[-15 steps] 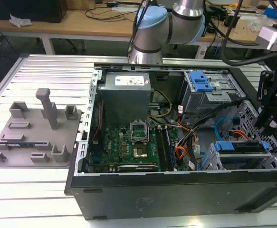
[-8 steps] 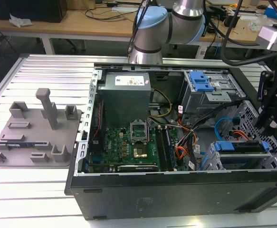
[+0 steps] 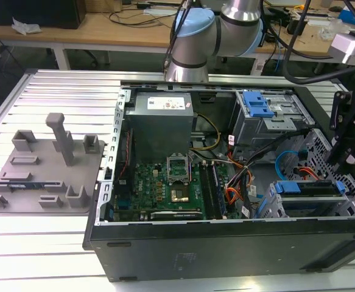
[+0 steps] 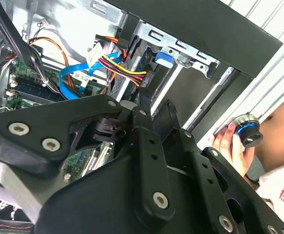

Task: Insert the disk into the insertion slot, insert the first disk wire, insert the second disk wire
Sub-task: 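Insert the first disk wire, then insert the second disk wire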

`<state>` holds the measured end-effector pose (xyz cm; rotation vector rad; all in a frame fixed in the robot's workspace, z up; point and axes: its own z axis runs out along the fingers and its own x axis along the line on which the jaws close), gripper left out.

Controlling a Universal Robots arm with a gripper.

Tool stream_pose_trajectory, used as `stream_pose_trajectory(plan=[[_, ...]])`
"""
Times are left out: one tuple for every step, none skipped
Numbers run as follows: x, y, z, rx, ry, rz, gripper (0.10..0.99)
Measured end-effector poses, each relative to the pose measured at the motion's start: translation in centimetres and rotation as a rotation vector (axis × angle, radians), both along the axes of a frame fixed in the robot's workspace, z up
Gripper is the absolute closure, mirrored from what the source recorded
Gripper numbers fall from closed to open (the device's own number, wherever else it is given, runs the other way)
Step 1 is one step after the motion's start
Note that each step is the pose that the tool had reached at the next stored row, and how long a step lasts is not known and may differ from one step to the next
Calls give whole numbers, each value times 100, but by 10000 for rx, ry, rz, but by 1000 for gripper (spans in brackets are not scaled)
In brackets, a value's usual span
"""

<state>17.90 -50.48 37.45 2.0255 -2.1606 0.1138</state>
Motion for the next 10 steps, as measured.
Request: stream_pose_trajectory(plan=[[0, 0, 0, -5, 0, 0, 784], [0, 0, 0, -12, 0, -1, 784], [0, 0, 0, -21, 0, -1, 784], [0, 0, 0, -37, 0, -1, 784], [0, 0, 0, -43, 0, -1, 784], [0, 0, 0, -48, 0, -1, 784], [0, 0, 0, -64, 0, 0, 784], [0, 0, 0, -75, 0, -1, 784], [0, 0, 0, -87, 0, 0, 784], [0, 0, 0, -94, 0, -1, 784]])
